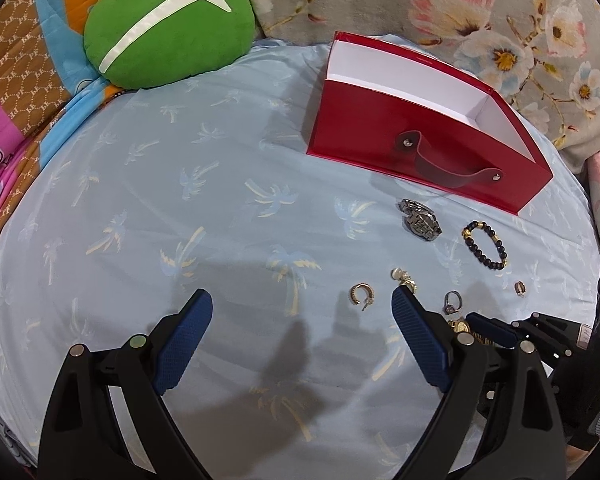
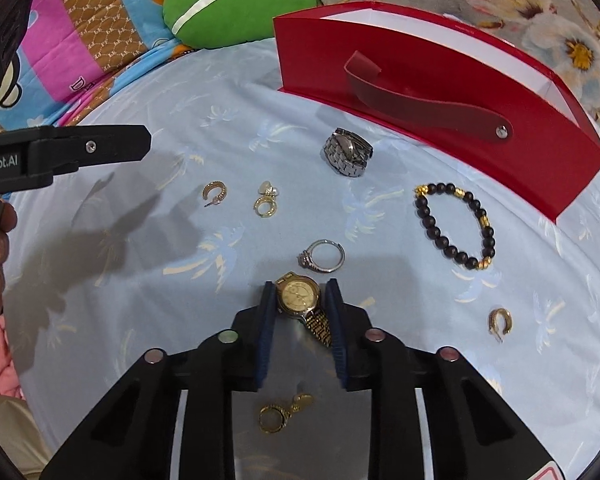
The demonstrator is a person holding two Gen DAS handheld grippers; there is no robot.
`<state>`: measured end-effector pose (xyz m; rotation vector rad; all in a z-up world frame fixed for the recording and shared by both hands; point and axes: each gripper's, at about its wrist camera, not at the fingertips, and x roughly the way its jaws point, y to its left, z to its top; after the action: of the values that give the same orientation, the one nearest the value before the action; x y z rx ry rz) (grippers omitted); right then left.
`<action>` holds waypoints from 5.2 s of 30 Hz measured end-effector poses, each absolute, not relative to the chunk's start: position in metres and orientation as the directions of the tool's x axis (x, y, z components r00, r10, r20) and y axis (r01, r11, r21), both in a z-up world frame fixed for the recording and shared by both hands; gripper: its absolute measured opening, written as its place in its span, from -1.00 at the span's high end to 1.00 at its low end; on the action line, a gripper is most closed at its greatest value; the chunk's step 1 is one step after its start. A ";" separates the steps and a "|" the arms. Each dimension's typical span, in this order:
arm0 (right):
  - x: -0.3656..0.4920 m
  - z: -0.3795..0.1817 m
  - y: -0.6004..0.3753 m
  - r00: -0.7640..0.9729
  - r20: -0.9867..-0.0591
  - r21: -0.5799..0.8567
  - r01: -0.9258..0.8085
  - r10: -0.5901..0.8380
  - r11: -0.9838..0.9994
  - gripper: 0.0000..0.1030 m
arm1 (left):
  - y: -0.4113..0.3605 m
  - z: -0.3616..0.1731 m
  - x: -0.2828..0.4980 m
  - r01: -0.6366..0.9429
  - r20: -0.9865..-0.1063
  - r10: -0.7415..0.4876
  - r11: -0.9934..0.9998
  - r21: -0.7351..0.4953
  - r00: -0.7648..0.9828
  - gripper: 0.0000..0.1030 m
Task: Organize jewelry
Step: 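Grasp the gold watch by its face with the right gripper, then grasp the silver watch with the left gripper while the right gripper holds the gold watch, then lift both watches and carry them over the red box, then open the right gripper to drop the gold watch while the left gripper drops the silver watch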
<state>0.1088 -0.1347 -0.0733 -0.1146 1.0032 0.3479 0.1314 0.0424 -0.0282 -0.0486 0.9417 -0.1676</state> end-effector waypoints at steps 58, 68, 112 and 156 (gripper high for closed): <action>0.054 -0.060 -0.207 0.553 -0.820 0.199 0.038 0.145 0.979 0.59 | -0.045 -0.050 0.182 0.301 -0.810 -0.324 0.934 -0.192 0.489 0.69; 0.054 -0.039 -0.207 0.595 -0.790 0.206 0.034 0.146 0.978 0.59 | -0.032 -0.025 0.166 0.316 -0.778 -0.353 0.926 -0.208 0.521 0.75; 0.099 0.091 -0.220 0.805 -0.578 0.171 -0.045 0.137 0.984 0.59 | -0.036 0.109 0.168 0.428 -0.582 -0.442 0.887 -0.172 0.682 0.81; 0.388 0.038 -0.275 0.692 -0.709 0.214 0.028 0.135 0.977 0.59 | -0.116 0.046 0.421 0.363 -0.685 -0.315 0.928 -0.079 0.656 0.81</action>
<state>0.3879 -0.2749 0.0378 0.2148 0.8056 0.0605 0.4209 -0.1164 0.0461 0.0668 0.7634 -0.3848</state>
